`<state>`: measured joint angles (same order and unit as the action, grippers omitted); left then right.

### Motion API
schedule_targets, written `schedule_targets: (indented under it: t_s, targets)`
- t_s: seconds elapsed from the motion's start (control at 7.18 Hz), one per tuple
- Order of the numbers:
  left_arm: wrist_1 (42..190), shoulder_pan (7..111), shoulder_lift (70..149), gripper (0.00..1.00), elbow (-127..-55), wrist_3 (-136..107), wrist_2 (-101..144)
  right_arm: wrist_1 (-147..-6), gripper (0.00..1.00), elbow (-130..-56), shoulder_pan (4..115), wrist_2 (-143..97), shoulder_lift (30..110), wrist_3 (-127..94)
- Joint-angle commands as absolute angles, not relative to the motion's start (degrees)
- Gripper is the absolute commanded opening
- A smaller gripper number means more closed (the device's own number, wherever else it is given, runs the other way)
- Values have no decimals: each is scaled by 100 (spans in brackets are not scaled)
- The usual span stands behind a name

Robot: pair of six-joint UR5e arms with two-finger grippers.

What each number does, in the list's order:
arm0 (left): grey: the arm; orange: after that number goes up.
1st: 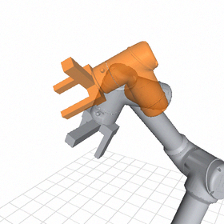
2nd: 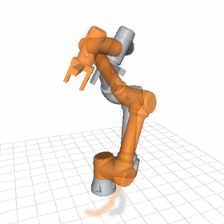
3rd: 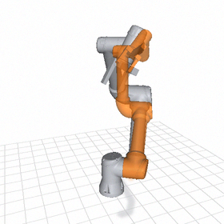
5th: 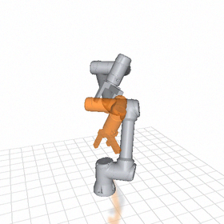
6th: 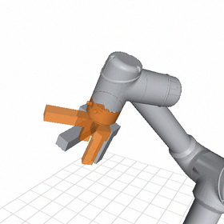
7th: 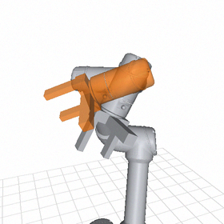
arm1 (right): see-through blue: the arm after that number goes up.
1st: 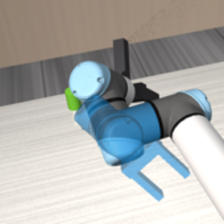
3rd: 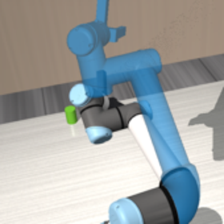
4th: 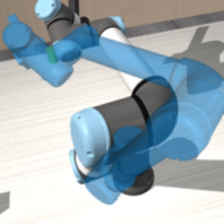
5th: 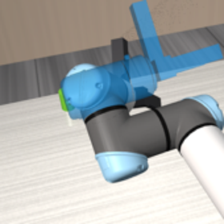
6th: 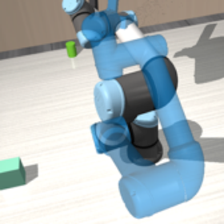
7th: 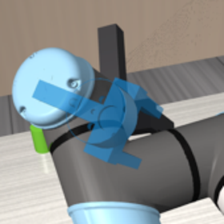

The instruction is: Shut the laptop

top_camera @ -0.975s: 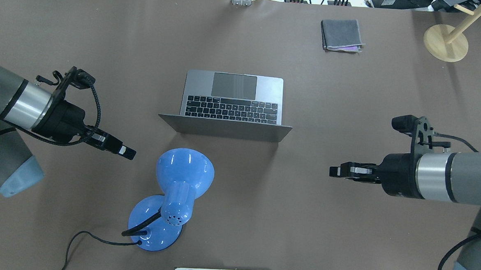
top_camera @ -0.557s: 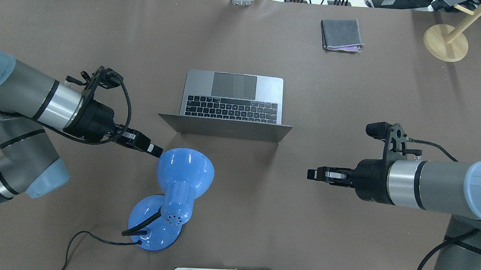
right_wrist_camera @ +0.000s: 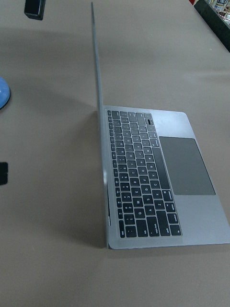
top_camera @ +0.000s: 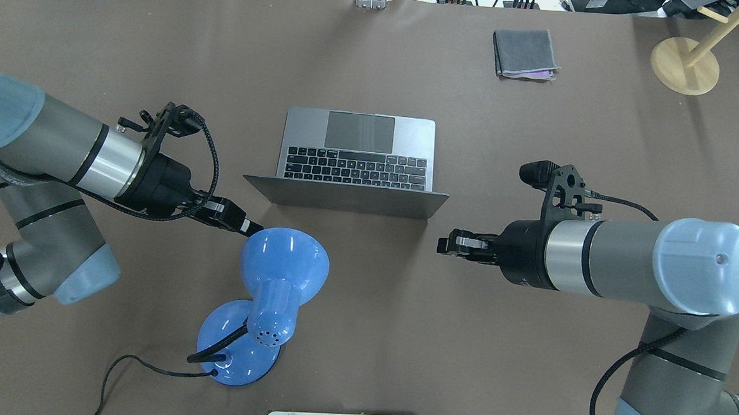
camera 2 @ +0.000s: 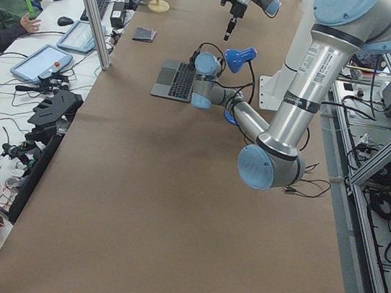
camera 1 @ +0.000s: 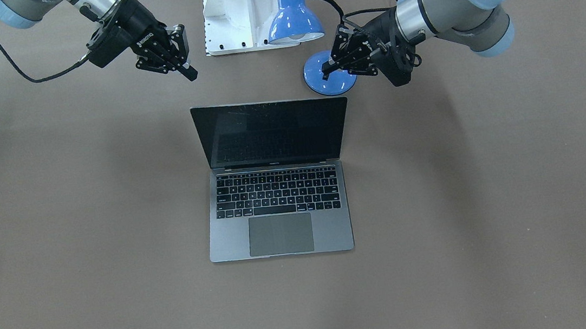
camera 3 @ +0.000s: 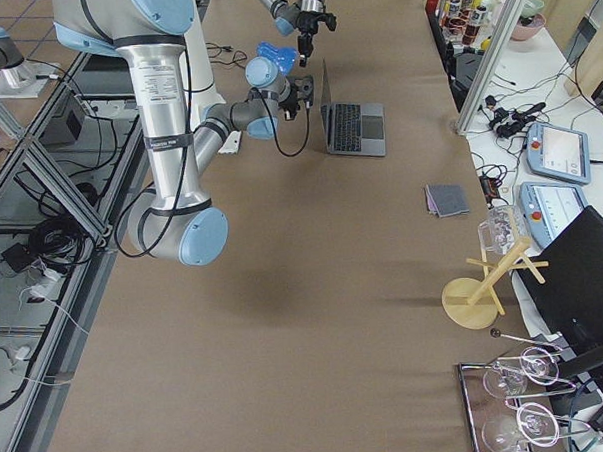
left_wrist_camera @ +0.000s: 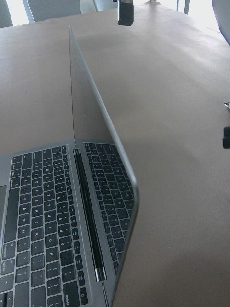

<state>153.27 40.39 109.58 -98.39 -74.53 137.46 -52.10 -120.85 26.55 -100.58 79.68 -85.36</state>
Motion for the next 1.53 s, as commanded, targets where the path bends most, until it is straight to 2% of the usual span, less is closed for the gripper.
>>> schedule_targets:
  t_s: [0.0, 0.42, 1.11, 1.39]
  targets:
    - [15258, 4043, 10986, 0, -9791, -7453, 13397, -5247, 0, -11945, 2794, -10063, 7928, -8543]
    - [15240, 4087, 11118, 0, -9686, -7453, 13368, -5334, 0, -11691, 2848, -10063, 7710, -8543]
    - [15240, 4271, 11162, 0, -9536, -7453, 13228, -5502, 0, -11672, 2883, -10063, 7594, -8543]
    - [15231, 4333, 11180, 0, -9527, -7453, 13228, -5833, 0, -11602, 3031, -10063, 7288, -8543]
